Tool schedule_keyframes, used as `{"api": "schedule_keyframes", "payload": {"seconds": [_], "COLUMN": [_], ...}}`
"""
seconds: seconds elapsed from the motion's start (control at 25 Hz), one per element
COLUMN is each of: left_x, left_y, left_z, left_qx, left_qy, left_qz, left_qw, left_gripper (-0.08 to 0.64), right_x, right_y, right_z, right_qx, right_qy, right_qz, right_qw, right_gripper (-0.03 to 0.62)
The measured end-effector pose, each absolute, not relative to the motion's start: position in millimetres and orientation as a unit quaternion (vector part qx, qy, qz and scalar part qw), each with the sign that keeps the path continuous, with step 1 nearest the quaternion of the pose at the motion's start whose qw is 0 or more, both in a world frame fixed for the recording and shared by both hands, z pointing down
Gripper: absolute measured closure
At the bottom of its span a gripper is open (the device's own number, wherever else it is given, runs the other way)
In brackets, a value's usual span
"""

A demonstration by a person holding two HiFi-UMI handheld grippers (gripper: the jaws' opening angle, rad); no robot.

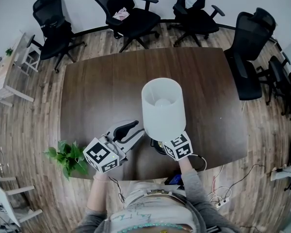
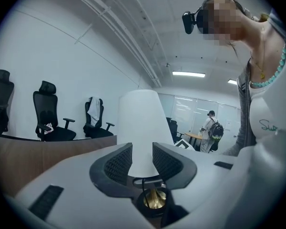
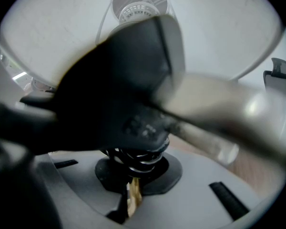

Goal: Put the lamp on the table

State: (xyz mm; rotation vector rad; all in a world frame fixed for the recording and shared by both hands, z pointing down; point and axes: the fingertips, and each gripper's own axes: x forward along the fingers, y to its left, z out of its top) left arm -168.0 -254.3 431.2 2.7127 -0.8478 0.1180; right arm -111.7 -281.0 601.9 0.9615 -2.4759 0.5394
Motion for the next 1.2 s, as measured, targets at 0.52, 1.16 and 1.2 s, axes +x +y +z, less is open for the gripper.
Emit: {"api": "schedule_keyframes", "payload": {"seconds": [0.52, 1.16, 1.2], "left_x": [-157, -138, -137], "left_y": [-255, -267, -268], "left_z": [430, 424, 425], "left_qx": [0.95, 0.95, 0.95], "left_qy": [-0.28, -0.27, -0.271], "left_qz": [0.047, 0.01, 0.008], "left_qw": [0.129, 0.156, 0.157], "left_gripper": [0.288, 0.123, 0.113], "right_x": [-113, -113, -114], "right_y": [-280, -277, -277], "right_z": [603, 605, 605], "right_qx": [0.345, 0.345, 0.346], "right_qy": [-0.893, -0.893, -0.893], "right_qz": [0.191, 0.188, 0.188], "right_qw": [0.216, 0.22, 0.22], "right_gripper": [0.574, 0.574, 0.574]}}
